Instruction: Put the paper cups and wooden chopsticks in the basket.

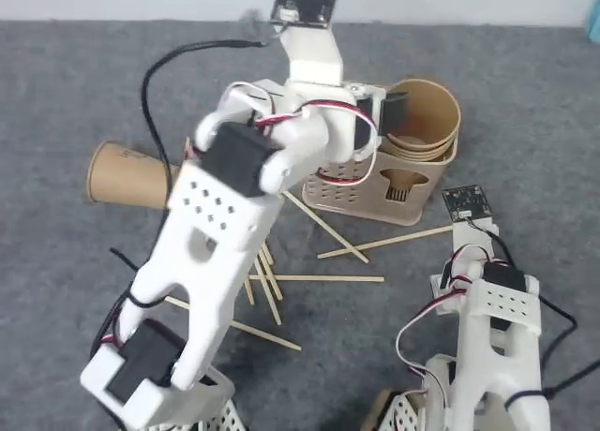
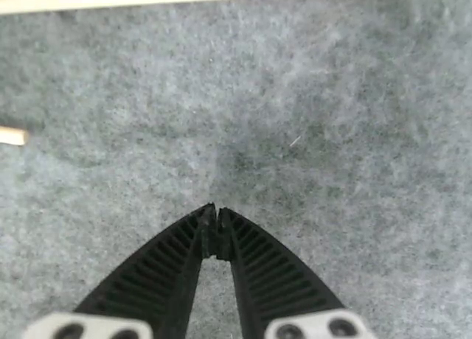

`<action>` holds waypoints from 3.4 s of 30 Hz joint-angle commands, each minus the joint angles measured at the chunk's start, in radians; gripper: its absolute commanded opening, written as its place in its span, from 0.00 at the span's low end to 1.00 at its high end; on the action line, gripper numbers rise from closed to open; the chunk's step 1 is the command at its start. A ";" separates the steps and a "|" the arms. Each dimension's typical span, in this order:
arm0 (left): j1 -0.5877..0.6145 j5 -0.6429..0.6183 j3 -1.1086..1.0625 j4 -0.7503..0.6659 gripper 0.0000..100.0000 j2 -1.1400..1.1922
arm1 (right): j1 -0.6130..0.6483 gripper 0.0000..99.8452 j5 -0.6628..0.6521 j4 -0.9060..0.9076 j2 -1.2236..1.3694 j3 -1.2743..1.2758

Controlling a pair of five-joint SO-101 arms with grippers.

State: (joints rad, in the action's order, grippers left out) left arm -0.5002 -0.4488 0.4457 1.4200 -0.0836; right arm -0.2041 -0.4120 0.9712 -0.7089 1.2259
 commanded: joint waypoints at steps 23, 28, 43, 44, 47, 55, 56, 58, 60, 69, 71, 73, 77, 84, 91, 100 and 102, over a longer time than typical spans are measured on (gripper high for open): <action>0.284 0.272 0.191 0.336 0.21 -0.370 | 0.013 0.01 -0.012 -0.013 -0.030 -0.005; 0.477 0.305 -0.053 0.273 0.21 -0.505 | 0.013 0.01 -0.014 -0.013 -0.030 -0.005; 0.950 0.351 -0.725 -0.255 0.21 -0.539 | 0.013 0.01 -0.014 -0.012 -0.030 -0.005; 0.964 0.351 -0.751 -0.288 0.21 -0.539 | 0.013 0.01 -0.014 -0.012 -0.030 -0.005; 1.013 0.351 -0.820 -0.390 0.21 -0.537 | 0.013 0.01 -0.014 -0.012 -0.030 -0.005; 1.114 0.351 -0.823 -0.514 0.09 -0.311 | 0.013 0.01 -0.014 -0.012 -0.030 -0.005; 1.125 0.351 -0.794 -0.514 0.07 -0.258 | 0.013 0.01 -0.014 -0.012 -0.030 -0.005; 1.142 0.351 -0.728 -0.505 0.03 -0.152 | 0.013 0.01 -0.014 -0.012 -0.030 -0.005; 1.155 0.351 -0.651 -0.483 0.01 -0.054 | 0.013 0.01 -0.014 -0.012 -0.030 -0.005; 1.165 0.351 -0.291 -0.341 0.01 0.351 | 0.013 0.01 -0.012 -0.012 -0.030 -0.005; 1.157 0.351 -0.211 -0.279 0.01 0.448 | 0.013 0.01 -0.012 -0.012 -0.030 -0.005; 1.137 0.350 -0.128 -0.210 0.01 0.542 | 0.013 0.01 -0.012 -0.012 -0.030 -0.005; 1.086 0.350 0.053 -0.028 0.01 0.701 | 0.013 0.01 -0.012 -0.012 -0.030 -0.005; 1.023 0.318 0.387 0.338 0.01 0.855 | 0.013 0.01 -0.012 -0.012 -0.030 -0.005; 0.999 0.293 0.364 0.338 0.01 0.821 | 0.013 0.01 -0.012 -0.012 -0.030 -0.005; 0.867 0.279 0.127 0.334 0.01 0.660 | 0.013 0.01 -0.012 -0.013 -0.030 -0.005; 0.838 0.261 0.101 0.334 0.01 0.615 | 0.013 0.01 -0.012 -0.013 -0.030 -0.005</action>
State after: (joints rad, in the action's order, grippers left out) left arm 0.3928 -0.1527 0.5700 1.7223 0.6467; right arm -0.2041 -0.4135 0.9712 -0.7089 1.2259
